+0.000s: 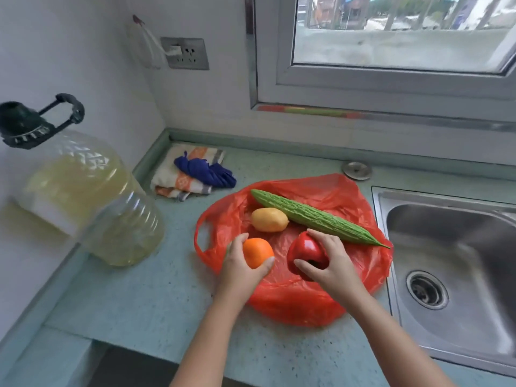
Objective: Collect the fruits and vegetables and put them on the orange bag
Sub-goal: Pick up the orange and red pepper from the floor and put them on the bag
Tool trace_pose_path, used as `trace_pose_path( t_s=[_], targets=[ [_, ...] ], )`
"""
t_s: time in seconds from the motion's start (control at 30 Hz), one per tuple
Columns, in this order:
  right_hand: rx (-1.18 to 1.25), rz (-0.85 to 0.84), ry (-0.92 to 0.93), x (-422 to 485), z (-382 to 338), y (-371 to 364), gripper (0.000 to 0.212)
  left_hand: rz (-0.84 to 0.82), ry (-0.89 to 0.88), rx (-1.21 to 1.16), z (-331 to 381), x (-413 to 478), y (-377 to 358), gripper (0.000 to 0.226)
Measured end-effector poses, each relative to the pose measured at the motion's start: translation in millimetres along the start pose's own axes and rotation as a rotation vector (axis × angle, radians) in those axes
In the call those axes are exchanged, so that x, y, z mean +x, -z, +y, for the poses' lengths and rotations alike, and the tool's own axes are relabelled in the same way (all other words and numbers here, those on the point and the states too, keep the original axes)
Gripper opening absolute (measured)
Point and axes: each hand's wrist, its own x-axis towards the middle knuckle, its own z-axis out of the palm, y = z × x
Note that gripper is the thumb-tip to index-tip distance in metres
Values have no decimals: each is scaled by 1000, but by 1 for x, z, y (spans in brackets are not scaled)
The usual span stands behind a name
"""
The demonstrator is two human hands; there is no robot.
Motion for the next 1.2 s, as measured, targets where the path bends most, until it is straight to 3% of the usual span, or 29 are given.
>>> trace_pose_path(
  t_s=[0.33,0.7,0.97,1.2],
  targets=[
    [-141,-104,-131,54,26,-21,66,-69,31,127,-25,56,-18,78],
    [-361,-182,-184,81,20,-23,65,-84,-126,146,-37,76,-25,74],
    [-585,1,-108,79,13,-22,56,-109,-144,180,-42,77,-26,83],
    [-524,172,-32,75,14,-25,42,-93,-173,222,-44,77,-26,86]
  ],
)
